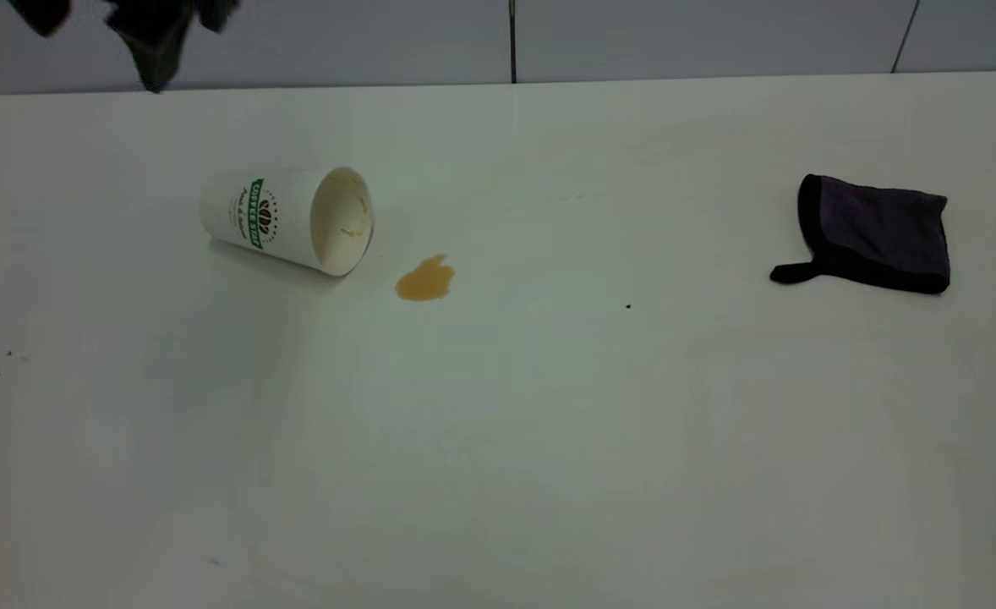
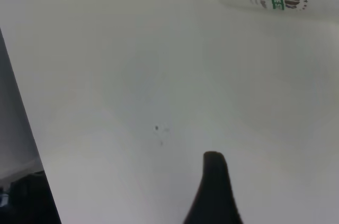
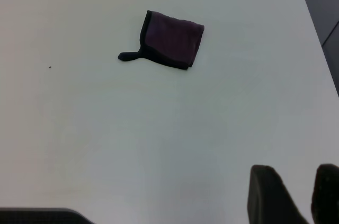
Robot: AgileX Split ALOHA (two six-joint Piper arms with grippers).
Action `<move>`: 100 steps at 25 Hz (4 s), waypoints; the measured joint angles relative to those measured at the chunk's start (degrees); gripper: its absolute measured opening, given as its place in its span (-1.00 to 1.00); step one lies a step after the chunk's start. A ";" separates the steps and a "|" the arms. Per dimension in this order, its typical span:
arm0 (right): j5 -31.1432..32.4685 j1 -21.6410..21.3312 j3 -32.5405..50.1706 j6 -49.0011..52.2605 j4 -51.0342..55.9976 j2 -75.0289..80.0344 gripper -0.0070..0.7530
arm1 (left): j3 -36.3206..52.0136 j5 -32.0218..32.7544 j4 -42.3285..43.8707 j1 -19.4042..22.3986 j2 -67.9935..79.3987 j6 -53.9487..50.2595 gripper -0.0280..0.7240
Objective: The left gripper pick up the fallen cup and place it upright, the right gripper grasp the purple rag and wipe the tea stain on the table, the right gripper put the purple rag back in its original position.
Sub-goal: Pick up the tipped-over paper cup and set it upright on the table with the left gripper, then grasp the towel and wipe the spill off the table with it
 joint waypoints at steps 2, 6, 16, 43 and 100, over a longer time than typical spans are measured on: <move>0.00 0.00 0.00 0.00 0.00 0.00 -0.36 | -2.05 0.00 1.75 -1.18 3.83 -1.53 0.80; 0.00 0.00 0.00 0.00 0.00 0.00 -0.36 | -6.93 -0.30 4.57 -2.89 11.36 -2.89 0.78; 0.00 0.00 0.00 0.00 0.00 0.00 -0.36 | -20.78 -0.37 9.82 -3.80 28.45 -4.97 0.72; 0.00 0.00 0.00 0.00 0.00 0.00 -0.36 | -29.32 7.06 28.37 0.20 41.49 -6.28 -0.98; 0.00 0.00 0.00 0.00 0.00 0.00 -0.36 | -74.02 19.60 -51.47 28.94 36.63 43.46 0.72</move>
